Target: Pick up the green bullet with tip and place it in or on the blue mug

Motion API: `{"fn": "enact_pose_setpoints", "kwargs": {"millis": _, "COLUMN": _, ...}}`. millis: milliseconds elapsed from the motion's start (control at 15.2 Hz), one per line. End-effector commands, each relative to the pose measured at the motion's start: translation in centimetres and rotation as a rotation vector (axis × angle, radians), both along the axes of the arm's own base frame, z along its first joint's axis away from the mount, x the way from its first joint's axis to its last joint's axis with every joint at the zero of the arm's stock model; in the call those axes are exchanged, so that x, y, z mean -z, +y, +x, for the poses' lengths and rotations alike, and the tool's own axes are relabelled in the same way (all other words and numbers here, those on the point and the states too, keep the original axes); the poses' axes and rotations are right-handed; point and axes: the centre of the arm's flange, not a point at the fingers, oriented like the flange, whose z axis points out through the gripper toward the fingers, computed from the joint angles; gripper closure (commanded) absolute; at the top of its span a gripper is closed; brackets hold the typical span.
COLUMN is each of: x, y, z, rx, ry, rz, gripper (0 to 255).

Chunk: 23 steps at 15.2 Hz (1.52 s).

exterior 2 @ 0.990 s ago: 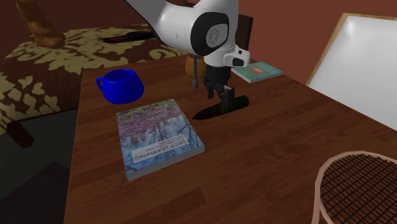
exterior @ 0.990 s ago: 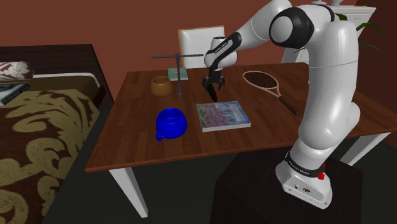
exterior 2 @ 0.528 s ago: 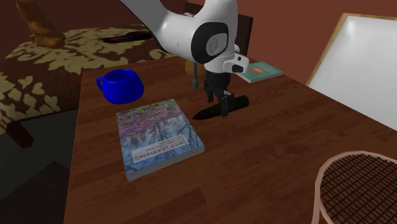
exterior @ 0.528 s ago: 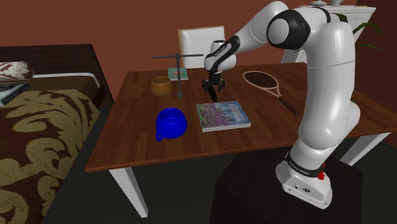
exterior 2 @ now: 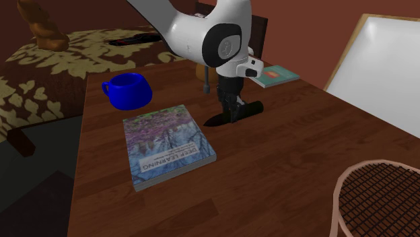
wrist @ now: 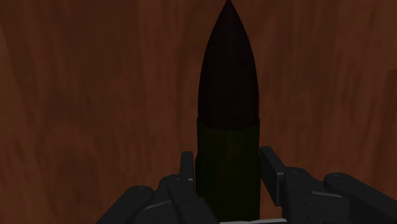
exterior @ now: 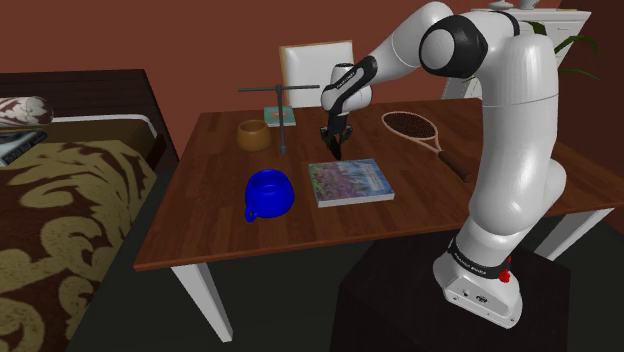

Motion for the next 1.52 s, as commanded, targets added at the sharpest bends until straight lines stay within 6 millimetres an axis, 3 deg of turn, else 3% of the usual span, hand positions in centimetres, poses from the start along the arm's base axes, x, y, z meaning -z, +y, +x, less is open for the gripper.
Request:
{"fn": "enact_pose_setpoints", "kwargs": {"millis": 0, "x": 0.0, "y": 0.0, "z": 0.0, "rx": 0.000, "ry": 0.000, "rz": 0.000, "gripper": 255}}
{"fn": "enact_pose_setpoints", "kwargs": {"millis": 264, "x": 0.0, "y": 0.0, "z": 0.0, "rx": 0.000, "ry": 0.000, "rz": 0.000, "gripper": 255}}
{"fn": "enact_pose_setpoints", "kwargs": {"millis": 1452, "x": -9.5, "y": 0.0, "z": 0.0, "rx": 0.000, "ry": 0.000, "rz": 0.000, "gripper": 255}}
